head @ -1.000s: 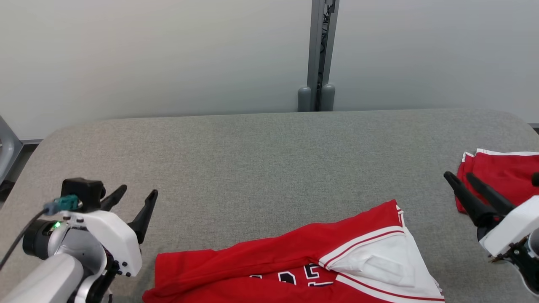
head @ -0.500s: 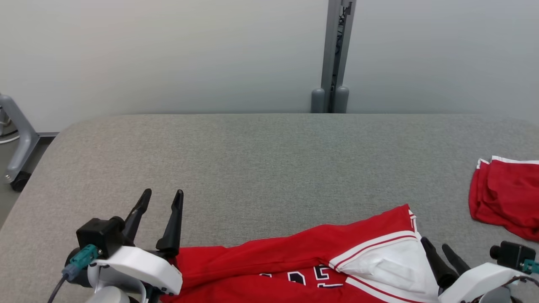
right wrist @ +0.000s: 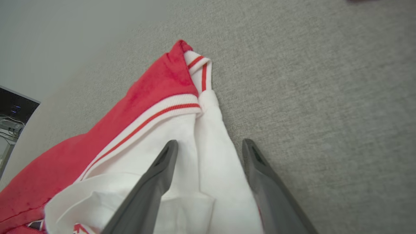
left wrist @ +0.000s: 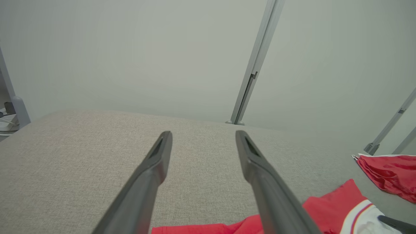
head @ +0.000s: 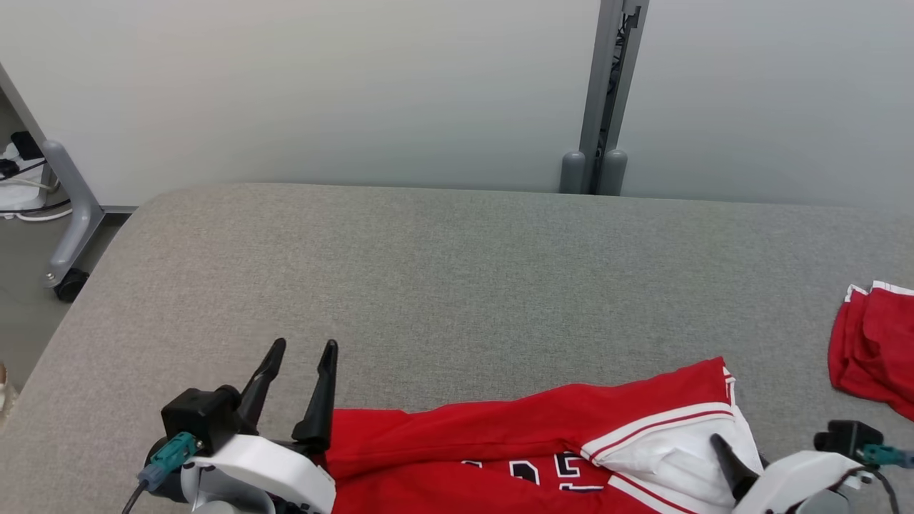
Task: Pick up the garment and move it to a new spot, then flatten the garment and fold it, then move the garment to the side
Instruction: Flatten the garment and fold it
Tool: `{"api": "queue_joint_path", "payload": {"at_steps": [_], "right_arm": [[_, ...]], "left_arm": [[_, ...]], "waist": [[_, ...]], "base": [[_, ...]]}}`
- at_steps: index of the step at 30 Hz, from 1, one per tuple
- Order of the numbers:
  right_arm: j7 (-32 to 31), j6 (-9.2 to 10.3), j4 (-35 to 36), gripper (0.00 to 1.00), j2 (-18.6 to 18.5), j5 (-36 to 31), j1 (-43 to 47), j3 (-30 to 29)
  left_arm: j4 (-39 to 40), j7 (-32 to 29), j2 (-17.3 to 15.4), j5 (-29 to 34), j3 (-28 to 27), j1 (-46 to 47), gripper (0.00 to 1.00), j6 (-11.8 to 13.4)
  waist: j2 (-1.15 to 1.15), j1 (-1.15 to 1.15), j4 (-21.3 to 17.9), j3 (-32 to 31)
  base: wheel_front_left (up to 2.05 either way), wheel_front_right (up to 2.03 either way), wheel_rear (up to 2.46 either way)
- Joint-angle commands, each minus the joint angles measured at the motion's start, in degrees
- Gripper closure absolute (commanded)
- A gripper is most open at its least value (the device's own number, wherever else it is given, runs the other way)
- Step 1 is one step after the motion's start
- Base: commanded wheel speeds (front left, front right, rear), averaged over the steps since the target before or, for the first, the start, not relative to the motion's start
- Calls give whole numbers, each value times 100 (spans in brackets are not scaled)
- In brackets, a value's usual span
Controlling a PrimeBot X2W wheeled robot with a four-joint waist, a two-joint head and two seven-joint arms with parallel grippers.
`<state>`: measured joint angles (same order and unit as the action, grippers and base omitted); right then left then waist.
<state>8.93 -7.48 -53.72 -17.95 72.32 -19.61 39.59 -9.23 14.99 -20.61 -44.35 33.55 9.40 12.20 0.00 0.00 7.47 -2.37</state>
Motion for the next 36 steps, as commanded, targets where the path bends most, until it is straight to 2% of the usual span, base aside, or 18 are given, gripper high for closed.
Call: {"api": "queue_joint_path", "payload": {"at_steps": [1,5,6,7,8,16,23,30,36], "right_arm": [[-243,-2,-66,0,108,71,-17,79],[-621,-1,-180,0,238,119,-15,192],[-723,-1,-166,11,264,148,4,216],[-794,-2,-141,64,272,155,13,239],[-823,-2,-107,100,265,165,13,254],[-433,-2,203,100,31,192,-160,128],[-253,-1,332,100,-297,258,-282,-15],[-167,-1,397,100,-791,284,-374,-161],[-81,-1,448,100,-1112,306,-396,-289]], "left_arm": [[-37,22,29,69,-29,-38,0,-43],[-126,22,102,116,-31,-38,0,-113],[-150,22,114,130,-32,-37,0,-123],[-170,22,130,146,-32,-36,0,-142],[-182,22,149,164,-30,-33,0,-149],[-238,23,216,314,-67,-12,0,-170],[-214,22,290,768,-342,-129,0,-114],[34,23,694,1371,-1076,-451,0,-224],[132,22,1055,1878,-1623,-752,0,-487]], "waist": [[0,0,27,17],[0,0,84,46],[0,0,95,51],[0,0,105,56],[0,0,114,62],[0,0,78,81],[0,0,-113,86],[0,0,-374,105],[0,0,-477,89]], "base": [[0,0,0],[0,0,0],[0,0,0],[0,0,0],[0,0,0],[0,0,0],[0,0,0],[0,0,0],[0,0,0]]}}
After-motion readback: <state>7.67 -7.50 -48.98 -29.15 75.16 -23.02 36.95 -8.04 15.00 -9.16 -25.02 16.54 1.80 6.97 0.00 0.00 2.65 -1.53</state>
